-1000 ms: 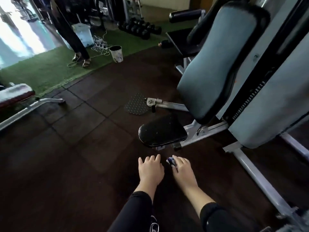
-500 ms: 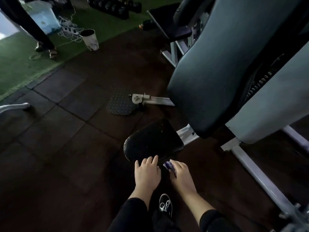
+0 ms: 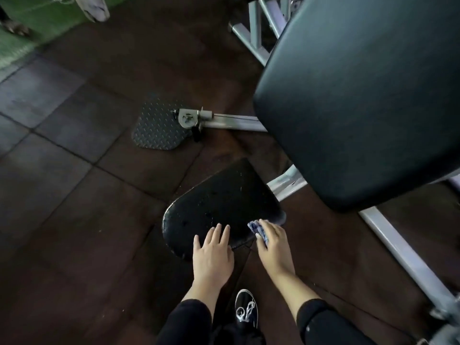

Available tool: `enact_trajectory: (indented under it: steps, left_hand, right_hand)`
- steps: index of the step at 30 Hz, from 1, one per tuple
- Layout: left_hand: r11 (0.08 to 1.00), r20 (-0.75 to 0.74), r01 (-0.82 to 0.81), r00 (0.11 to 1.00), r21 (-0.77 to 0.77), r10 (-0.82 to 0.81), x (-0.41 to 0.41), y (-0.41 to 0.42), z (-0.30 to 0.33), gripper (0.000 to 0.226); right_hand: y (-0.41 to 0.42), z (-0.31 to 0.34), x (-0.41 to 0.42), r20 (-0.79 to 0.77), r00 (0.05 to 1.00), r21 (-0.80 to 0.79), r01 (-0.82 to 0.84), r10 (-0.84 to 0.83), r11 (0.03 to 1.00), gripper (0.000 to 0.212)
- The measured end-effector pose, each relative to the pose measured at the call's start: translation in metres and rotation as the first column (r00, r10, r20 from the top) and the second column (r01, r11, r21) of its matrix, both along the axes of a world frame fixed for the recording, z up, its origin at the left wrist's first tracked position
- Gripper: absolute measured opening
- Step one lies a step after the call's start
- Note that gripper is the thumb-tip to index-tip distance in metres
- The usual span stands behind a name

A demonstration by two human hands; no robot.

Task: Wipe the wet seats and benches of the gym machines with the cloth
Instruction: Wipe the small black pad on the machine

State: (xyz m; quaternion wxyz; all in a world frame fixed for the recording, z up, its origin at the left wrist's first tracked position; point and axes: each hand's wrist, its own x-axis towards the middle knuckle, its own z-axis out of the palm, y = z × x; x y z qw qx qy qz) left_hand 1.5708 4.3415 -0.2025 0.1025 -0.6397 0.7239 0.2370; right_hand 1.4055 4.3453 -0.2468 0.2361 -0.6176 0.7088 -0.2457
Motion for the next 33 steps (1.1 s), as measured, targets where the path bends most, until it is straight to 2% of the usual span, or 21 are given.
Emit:
enact_trajectory:
  steps: [6,8,11,14,17,20,29,33]
  left_hand:
    - [0.996,0.001,0.081,0.997,-0.035,-0.081,0.000,-0.023,-0.061,0.059]
    - [0.991,-0.027,0.099,0.994,-0.093,-0.102,0.001,-0.030,-0.081,0.058]
    - [0.968,-0.054,0.126,0.989,-0.215,-0.140,0.003,-0.039,-0.105,0.055]
    - [0.935,-0.071,0.185,0.974,-0.302,-0.216,0.006,-0.048,-0.119,0.057]
    - [0.898,-0.075,0.241,0.955,-0.370,-0.287,0.009,-0.054,-0.127,0.056]
    - [0.895,-0.088,0.256,0.948,-0.365,-0.307,0.012,-0.058,-0.134,0.057]
    - [0.901,-0.091,0.250,0.950,-0.356,-0.299,0.013,-0.059,-0.140,0.058]
    - [0.900,-0.079,0.246,0.953,-0.359,-0.292,0.012,-0.059,-0.138,0.059]
  right_hand:
    - [-0.026,-0.053,0.001,-0.023,1.000,-0.152,-0.019,0.016,0.988,0.046]
    - [-0.034,-0.070,0.001,-0.050,0.998,-0.110,-0.051,0.046,0.993,0.044]
    - [-0.037,-0.089,0.001,-0.190,0.974,0.011,-0.122,0.122,0.992,0.054]
    - [-0.042,-0.089,-0.004,-0.311,0.939,0.010,-0.152,0.147,0.988,0.053]
    - [-0.049,-0.088,-0.010,-0.361,0.903,-0.014,-0.254,0.232,0.967,0.050]
    - [-0.049,-0.098,-0.011,-0.364,0.882,-0.003,-0.323,0.300,0.946,0.049]
    - [-0.053,-0.105,-0.008,-0.437,0.857,-0.054,-0.329,0.274,0.943,0.050]
    - [-0.088,-0.105,-0.003,-0.465,0.856,-0.039,-0.275,0.227,0.961,0.051]
